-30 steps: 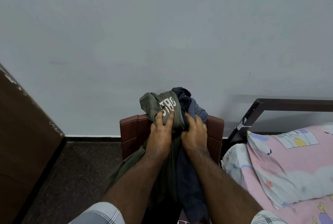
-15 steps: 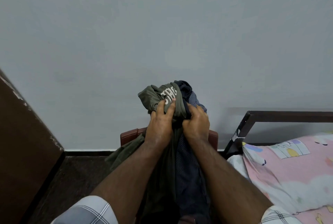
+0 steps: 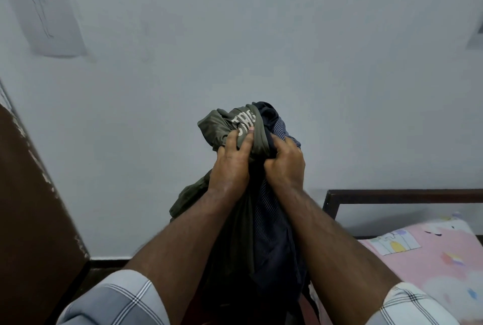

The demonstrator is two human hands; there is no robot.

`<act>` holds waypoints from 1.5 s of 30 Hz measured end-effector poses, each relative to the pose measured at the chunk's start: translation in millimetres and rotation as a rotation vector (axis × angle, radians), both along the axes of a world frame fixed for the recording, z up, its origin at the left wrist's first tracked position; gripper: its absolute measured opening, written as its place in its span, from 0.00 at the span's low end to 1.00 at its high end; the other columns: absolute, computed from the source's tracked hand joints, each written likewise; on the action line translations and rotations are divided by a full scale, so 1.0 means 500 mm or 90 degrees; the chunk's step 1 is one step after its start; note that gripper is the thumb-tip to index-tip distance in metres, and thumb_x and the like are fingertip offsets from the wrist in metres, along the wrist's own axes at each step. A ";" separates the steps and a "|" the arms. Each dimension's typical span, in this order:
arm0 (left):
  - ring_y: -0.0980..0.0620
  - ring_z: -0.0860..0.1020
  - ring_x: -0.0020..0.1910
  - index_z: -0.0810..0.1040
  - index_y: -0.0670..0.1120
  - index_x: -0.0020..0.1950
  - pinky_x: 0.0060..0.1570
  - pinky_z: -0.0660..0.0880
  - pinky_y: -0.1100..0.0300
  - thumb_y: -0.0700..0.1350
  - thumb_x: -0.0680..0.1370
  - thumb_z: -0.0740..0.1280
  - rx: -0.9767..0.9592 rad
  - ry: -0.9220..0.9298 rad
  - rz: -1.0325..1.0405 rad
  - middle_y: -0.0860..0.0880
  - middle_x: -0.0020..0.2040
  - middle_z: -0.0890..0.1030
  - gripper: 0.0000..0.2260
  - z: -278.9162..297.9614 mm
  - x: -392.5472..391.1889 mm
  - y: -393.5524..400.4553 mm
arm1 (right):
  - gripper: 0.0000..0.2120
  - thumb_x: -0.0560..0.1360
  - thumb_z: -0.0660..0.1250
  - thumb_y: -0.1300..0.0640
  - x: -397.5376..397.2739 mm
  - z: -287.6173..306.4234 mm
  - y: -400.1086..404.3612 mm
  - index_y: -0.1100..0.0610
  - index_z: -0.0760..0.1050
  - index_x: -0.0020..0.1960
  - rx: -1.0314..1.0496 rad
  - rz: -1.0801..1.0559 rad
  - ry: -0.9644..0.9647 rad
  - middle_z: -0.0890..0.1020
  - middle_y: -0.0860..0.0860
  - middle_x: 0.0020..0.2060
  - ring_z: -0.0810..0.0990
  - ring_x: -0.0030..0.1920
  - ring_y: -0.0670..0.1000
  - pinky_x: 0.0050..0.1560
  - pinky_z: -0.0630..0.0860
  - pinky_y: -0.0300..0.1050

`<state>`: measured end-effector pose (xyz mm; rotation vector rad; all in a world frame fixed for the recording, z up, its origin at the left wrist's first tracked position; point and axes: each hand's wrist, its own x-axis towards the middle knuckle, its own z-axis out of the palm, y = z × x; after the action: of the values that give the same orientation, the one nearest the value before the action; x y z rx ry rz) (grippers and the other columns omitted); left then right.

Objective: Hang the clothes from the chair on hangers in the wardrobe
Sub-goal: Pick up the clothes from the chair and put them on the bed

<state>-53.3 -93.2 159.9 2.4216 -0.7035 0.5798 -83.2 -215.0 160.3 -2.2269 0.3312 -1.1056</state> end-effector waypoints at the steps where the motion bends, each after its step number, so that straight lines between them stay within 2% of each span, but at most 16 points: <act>1: 0.41 0.66 0.67 0.50 0.59 0.81 0.63 0.73 0.46 0.36 0.79 0.61 -0.001 -0.007 0.001 0.47 0.79 0.51 0.37 0.012 -0.024 -0.004 | 0.33 0.65 0.62 0.70 -0.023 0.010 -0.005 0.47 0.78 0.65 -0.003 -0.001 -0.007 0.79 0.51 0.49 0.77 0.51 0.58 0.49 0.77 0.49; 13: 0.40 0.68 0.65 0.51 0.57 0.82 0.62 0.74 0.46 0.37 0.80 0.63 -0.020 -0.053 -0.093 0.45 0.79 0.53 0.35 0.048 -0.306 -0.084 | 0.32 0.65 0.63 0.69 -0.346 0.053 -0.080 0.48 0.78 0.66 -0.051 -0.099 -0.055 0.80 0.53 0.50 0.76 0.52 0.60 0.50 0.75 0.51; 22: 0.41 0.67 0.66 0.51 0.58 0.81 0.62 0.73 0.47 0.39 0.81 0.64 -0.024 -0.041 -0.243 0.46 0.79 0.53 0.35 -0.009 -0.531 -0.123 | 0.33 0.64 0.63 0.68 -0.627 -0.001 -0.087 0.47 0.78 0.66 -0.032 -0.256 -0.009 0.80 0.52 0.50 0.76 0.53 0.60 0.53 0.74 0.52; 30: 0.39 0.69 0.65 0.53 0.57 0.81 0.63 0.74 0.43 0.40 0.81 0.64 -0.016 -0.020 -0.406 0.45 0.78 0.55 0.33 -0.074 -0.784 -0.192 | 0.32 0.64 0.61 0.65 -0.927 -0.073 -0.116 0.45 0.78 0.64 0.014 -0.409 0.030 0.80 0.51 0.51 0.76 0.53 0.60 0.53 0.76 0.54; 37: 0.37 0.71 0.63 0.56 0.55 0.81 0.64 0.72 0.42 0.39 0.79 0.65 -0.013 0.000 -0.580 0.43 0.77 0.58 0.33 -0.119 -1.070 -0.327 | 0.30 0.65 0.60 0.64 -1.248 -0.123 -0.197 0.45 0.78 0.64 0.037 -0.561 0.040 0.80 0.51 0.48 0.77 0.50 0.59 0.51 0.76 0.53; 45: 0.36 0.72 0.63 0.58 0.54 0.81 0.64 0.72 0.43 0.42 0.79 0.65 -0.007 0.012 -0.741 0.41 0.75 0.61 0.32 -0.162 -1.509 -0.505 | 0.31 0.65 0.59 0.62 -1.708 -0.149 -0.302 0.44 0.78 0.65 0.047 -0.730 0.075 0.81 0.51 0.50 0.78 0.51 0.59 0.51 0.78 0.55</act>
<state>-807.7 -345.6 78.8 1.5745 -1.8350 0.0605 -937.2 -366.1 85.8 -1.9756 1.8027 -1.4207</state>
